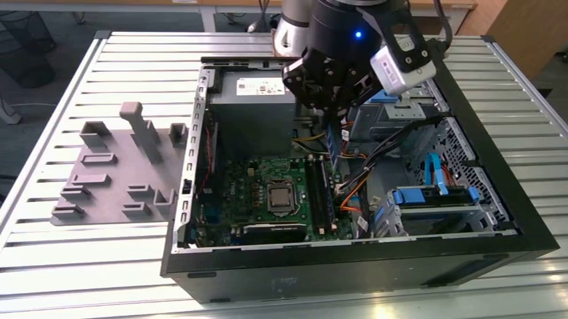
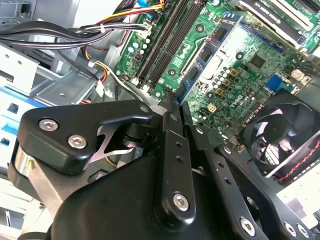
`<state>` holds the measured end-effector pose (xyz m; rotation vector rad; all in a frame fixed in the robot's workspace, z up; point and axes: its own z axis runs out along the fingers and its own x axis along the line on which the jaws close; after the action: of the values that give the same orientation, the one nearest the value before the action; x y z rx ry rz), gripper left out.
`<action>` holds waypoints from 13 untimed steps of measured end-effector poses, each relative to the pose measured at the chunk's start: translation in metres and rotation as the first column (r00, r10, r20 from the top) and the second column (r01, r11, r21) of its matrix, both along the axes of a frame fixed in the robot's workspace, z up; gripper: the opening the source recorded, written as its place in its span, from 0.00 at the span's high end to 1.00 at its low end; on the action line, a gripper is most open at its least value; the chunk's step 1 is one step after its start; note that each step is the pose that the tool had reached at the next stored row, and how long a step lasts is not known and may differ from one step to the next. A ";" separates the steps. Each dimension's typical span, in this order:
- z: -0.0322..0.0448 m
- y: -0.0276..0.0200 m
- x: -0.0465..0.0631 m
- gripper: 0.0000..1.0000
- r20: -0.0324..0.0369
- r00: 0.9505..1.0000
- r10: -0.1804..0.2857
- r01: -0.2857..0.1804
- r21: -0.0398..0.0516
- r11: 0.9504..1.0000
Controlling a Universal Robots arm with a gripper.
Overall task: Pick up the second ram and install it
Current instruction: 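Insert the second ram into the second slot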
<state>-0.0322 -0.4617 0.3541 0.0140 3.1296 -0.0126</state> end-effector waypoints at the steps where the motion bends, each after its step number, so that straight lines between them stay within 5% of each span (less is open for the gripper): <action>1: -0.0015 0.0000 0.000 0.86 0.000 1.000 0.000 0.000 0.000 1.000; 13: -0.0135 -0.0001 0.000 0.86 -0.001 1.000 0.000 0.000 -0.001 1.000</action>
<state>-0.0322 -0.4618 0.3406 0.0139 3.1302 -0.0135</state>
